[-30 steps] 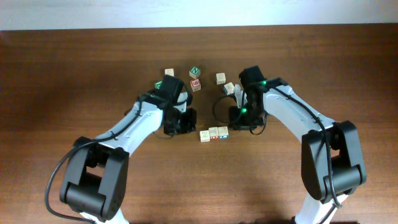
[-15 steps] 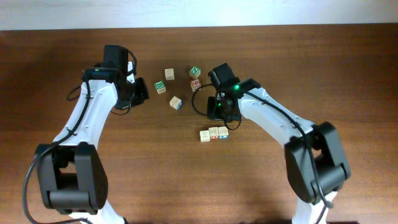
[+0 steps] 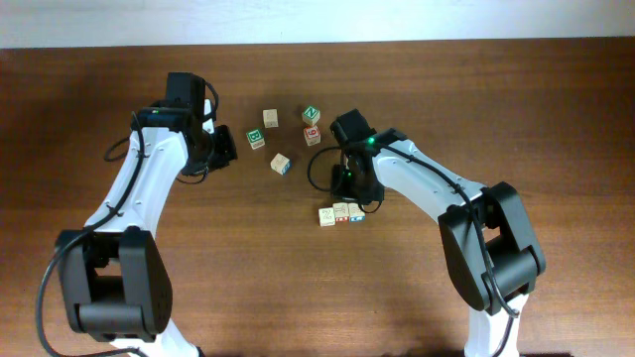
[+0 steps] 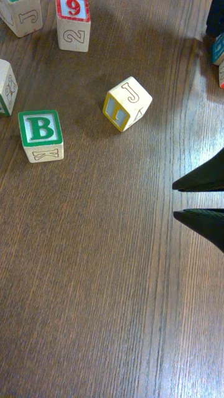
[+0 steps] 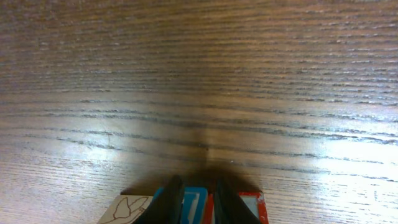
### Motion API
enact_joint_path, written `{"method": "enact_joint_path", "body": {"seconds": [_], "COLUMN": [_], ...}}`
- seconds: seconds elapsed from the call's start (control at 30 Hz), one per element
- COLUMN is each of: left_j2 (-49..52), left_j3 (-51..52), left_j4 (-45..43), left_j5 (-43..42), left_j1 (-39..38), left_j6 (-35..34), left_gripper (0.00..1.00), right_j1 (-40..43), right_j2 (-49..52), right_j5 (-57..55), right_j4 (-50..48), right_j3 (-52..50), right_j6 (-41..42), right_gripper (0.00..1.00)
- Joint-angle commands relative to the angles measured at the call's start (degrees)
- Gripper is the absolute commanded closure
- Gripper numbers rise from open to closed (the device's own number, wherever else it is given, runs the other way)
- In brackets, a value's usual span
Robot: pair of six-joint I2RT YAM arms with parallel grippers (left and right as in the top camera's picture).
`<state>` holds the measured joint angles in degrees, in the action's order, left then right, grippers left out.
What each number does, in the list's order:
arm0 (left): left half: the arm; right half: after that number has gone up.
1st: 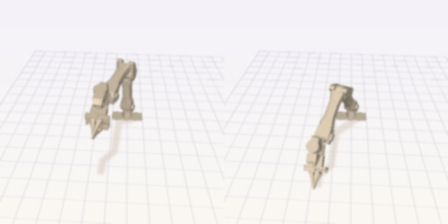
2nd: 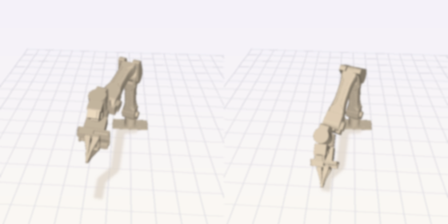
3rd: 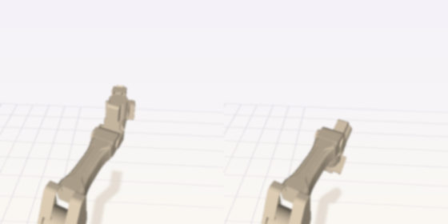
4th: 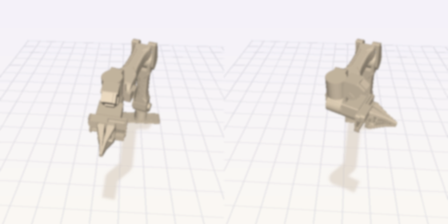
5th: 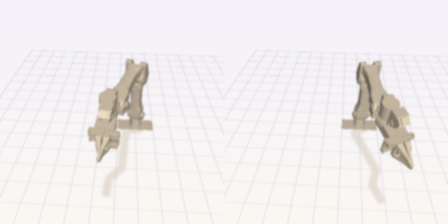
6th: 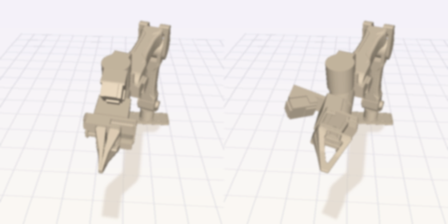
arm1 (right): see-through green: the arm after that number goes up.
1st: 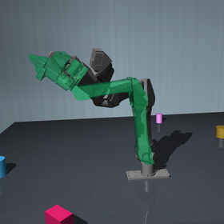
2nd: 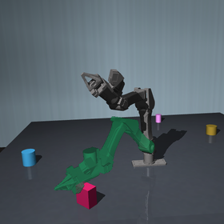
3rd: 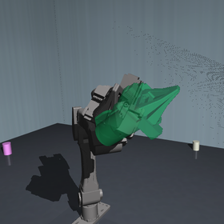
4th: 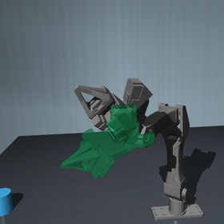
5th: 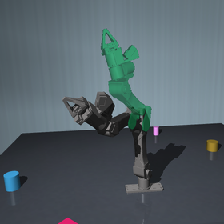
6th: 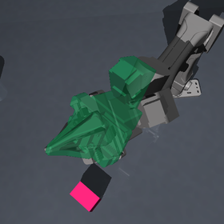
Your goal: Rotate 3 blocks
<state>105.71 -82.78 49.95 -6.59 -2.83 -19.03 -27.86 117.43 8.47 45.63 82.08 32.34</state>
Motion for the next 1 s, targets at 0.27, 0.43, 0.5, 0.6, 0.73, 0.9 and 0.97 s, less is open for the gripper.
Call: {"method": "enact_joint_path", "body": {"seconds": [0.27, 0.43, 0.5, 0.6, 0.73, 0.9, 0.97], "left_j2": [0.26, 0.26, 0.26, 0.26, 0.26, 0.26, 0.26], "left_j3": [-0.48, -0.48, -0.48, -0.48, -0.48, -0.48, -0.48], "left_j4": [0.07, 0.09, 0.07, 0.07, 0.07, 0.07, 0.07], "left_j5": [0.61, 0.63, 0.63, 0.63, 0.63, 0.61, 0.63], "left_j1": [-0.15, -0.15, -0.15, -0.15, -0.15, -0.15, -0.15], "left_j6": [0.7, 0.72, 0.72, 0.7, 0.7, 0.7, 0.7], "left_gripper": [0.9, 0.9, 0.9, 0.9, 0.9, 0.9, 0.9], "right_j1": [-0.68, -0.68, -0.68, -0.68, -0.68, -0.68, -0.7], "right_j2": [0.04, 0.04, 0.04, 0.04, 0.04, 0.04, 0.04], "right_j5": [1.44, 2.51, 3.78, 3.78, 3.76, 3.8, 3.82], "right_j4": [1.7, 1.36, 0.52, -0.24, -0.92, 0.02, 0.35], "right_j3": [0.66, 0.66, 0.66, 1.03, 1.2, 1.2, 1.2], "right_j6": [-2.1, -4.39, -6.64, -8.28, -9.2, -9.2, -9.2], "right_gripper": [0.81, 0.81, 0.81, 0.81, 0.85, 0.87, 0.87]}}
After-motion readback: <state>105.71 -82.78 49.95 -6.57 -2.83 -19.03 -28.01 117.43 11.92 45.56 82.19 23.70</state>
